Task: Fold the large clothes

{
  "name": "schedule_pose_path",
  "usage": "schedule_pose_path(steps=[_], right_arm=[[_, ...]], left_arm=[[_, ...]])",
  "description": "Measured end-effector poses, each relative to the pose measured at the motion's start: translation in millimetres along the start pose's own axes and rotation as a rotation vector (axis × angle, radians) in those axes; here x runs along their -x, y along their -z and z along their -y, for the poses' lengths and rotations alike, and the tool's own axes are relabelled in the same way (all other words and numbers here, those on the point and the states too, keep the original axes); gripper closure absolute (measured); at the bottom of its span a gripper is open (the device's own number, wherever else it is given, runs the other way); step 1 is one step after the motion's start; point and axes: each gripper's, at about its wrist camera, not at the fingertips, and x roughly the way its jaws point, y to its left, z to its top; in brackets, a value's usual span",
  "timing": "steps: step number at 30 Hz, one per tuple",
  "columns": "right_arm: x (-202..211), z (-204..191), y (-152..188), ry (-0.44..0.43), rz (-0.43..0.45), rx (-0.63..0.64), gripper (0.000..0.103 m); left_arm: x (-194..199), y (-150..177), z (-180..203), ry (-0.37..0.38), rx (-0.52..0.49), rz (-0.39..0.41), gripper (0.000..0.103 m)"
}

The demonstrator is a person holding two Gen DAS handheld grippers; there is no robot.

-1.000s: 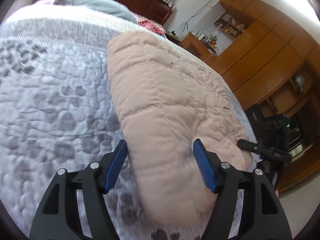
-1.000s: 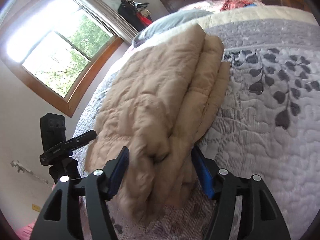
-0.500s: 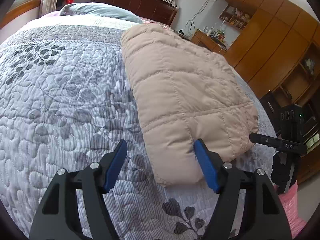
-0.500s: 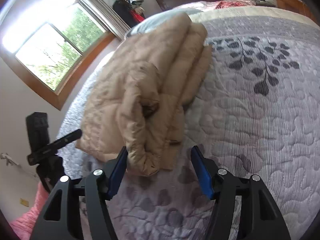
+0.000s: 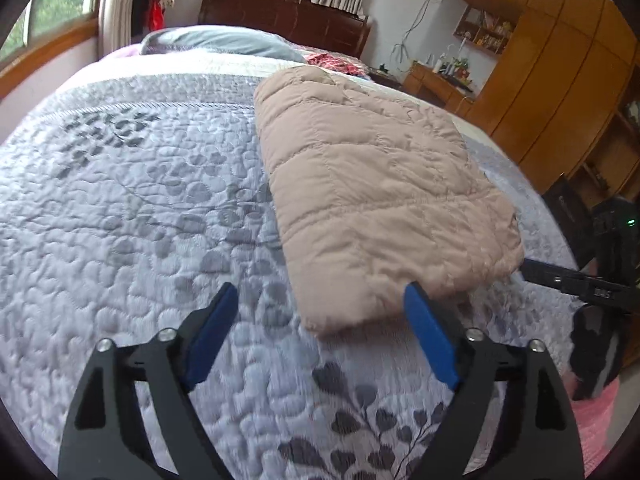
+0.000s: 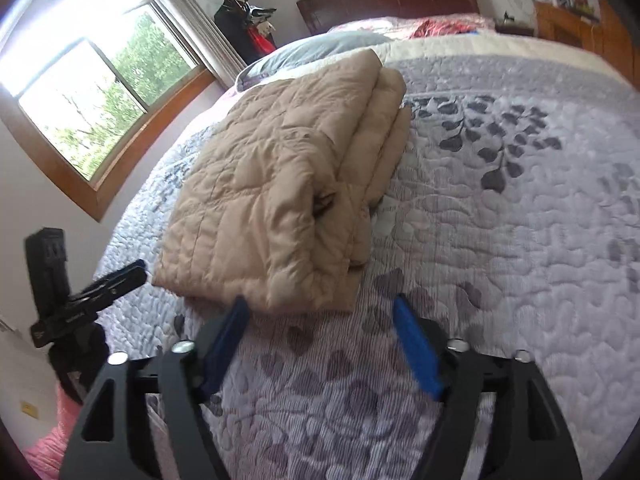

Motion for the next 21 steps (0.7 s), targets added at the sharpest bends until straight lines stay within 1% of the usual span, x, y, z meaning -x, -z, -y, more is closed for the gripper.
schedule_pose_path(steps=[2,5,7,8,11,15,18,21], right_arm=[[6.6,-7.0,8.0,0.044,0.02,0.024,0.019],[13.7,-17.7,17.3,0.1,0.048,0.046,0.008],[18.8,-23.4,22.5,0.136,0.074,0.062,0.004],[21.8,-28.5,26.2,0.162,0.091,0.077,0.004],[25.0,-37.9,33.0,0.196,0.102,0.092,0.004],[24.8,-49.8,42.7,0.188,0.08,0.098,0.004],[23.5,-57.9,48.0,0.209,0.064,0.098,0.004],[26.4,-64.3,54.1,0.196,0.072,0.094,0.004]], left_arm=[[9.2,6.2,6.2,-0.046,-0.017,0.011,0.014],[23.1,15.3,13.6,-0.116,-0.025,0.034,0.01],[31.1,21.2,16.5,-0.155,-0.024,0.061,0.007],[37.2,25.3,16.9,-0.171,-0.022,0.088,0.006],[46.3,28.7,16.0,-0.187,0.008,0.111,0.006],[56.5,36.2,14.8,-0.217,0.041,0.114,0.006],[63.5,41.8,20.4,-0.245,0.033,0.123,0.006],[73.6,49.3,23.7,-0.281,0.028,0.136,0.006]])
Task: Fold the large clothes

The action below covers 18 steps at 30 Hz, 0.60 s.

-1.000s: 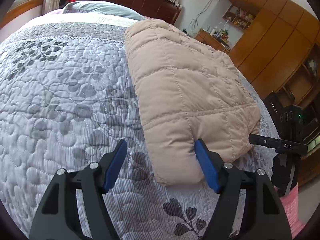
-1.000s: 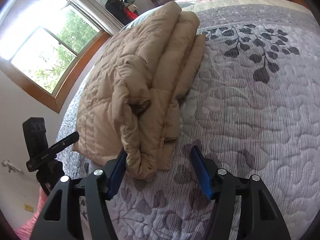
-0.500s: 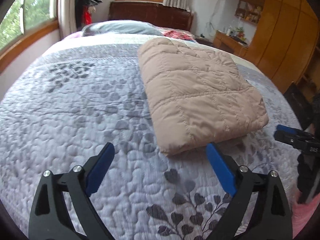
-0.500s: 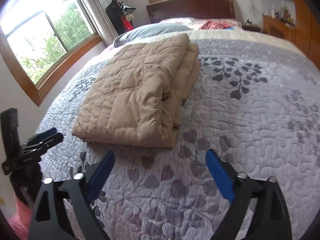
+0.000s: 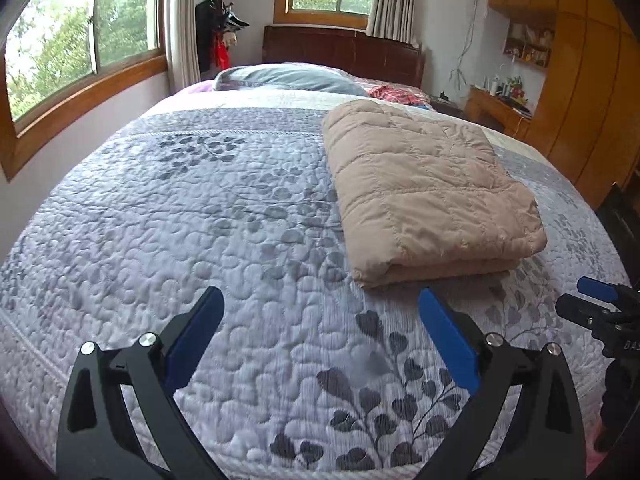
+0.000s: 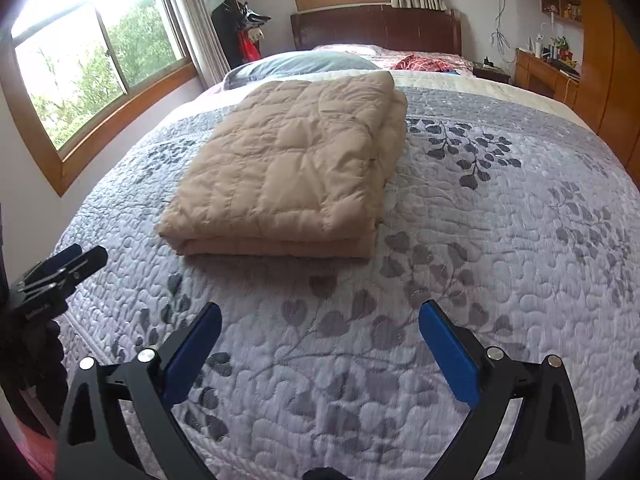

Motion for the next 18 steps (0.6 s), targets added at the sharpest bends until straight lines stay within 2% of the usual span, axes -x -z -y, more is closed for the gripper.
schedule_pose_path(steps=[9,18], right_arm=[[21.2,-10.2,10.3,0.006,0.02,0.013,0.004],[39.7,-12.7,18.1,0.004,0.04,0.008,0.004]], left_arm=[[24.0,14.5,12.1,-0.026,-0.035,-0.012,0.005],[46.8,20.0,21.0,-0.035,-0.047,0.021,0.005]])
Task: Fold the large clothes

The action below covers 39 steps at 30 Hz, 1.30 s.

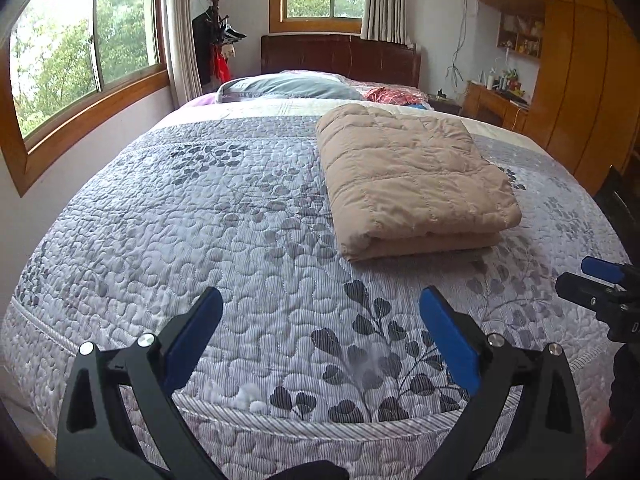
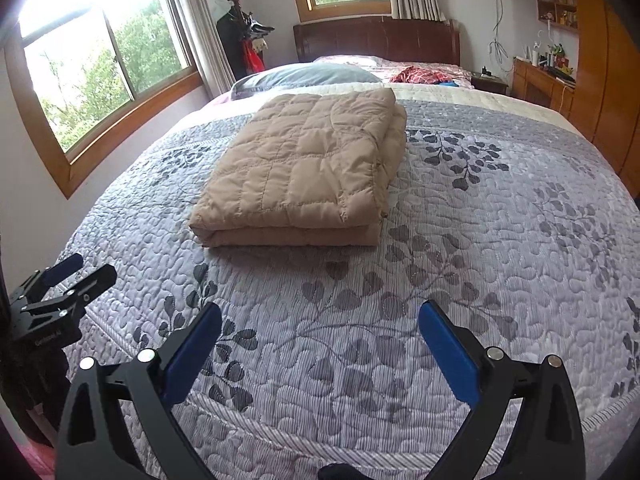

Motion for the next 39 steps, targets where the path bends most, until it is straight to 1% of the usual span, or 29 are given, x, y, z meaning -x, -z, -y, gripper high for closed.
schedule_pose_path(steps=[18,39], right_arm=[[10.0,-3.8,4.7,0.024,0.006,0.014,0.004],[5.6,-4.8,4.6,0.022,-0.001,0.019,0.004]], left_arm=[[24.8,2.7,8.0,0.007,-0.014,0.031,0.004],[21.4,4.0,6.3,0.01,-0.014,0.02,0.004]])
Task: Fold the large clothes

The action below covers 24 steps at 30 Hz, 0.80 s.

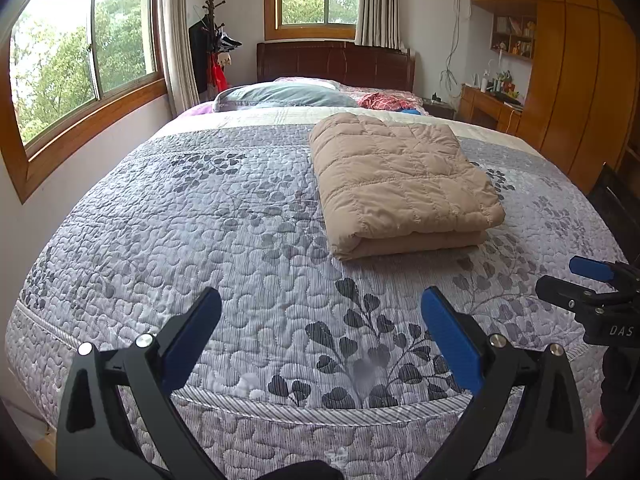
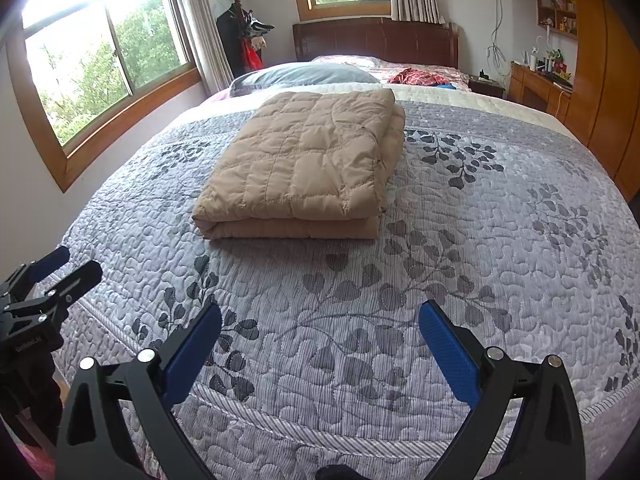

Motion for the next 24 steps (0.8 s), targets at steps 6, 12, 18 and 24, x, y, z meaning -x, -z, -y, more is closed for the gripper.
schedule_pose_path(steps=[6,12,18,24], right_arm=[[-0.4,0.3,0.2,-0.001,-0.001,-0.001,0.004],[-1.0,0.0,0.5,-0.003,0.0,0.003,0.004],[-1.6,-1.1,1.0,-0.004,-0.002,0.004,0.004],[-2.0,-1.2,1.0,-0.005,-0.004,0.006,0.004]], left_arm=[[-1.2,0.2,0.8,0.001,-0.001,-0.005,0.004],[-1.7,0.6,1.0,0.002,-0.002,-0.006,0.004],[-2.5,0.6,1.1,0.004,-0.001,-0.008,0.004],[-3.4,0.7,-0.1,0.006,-0.001,-0.01,0.004]])
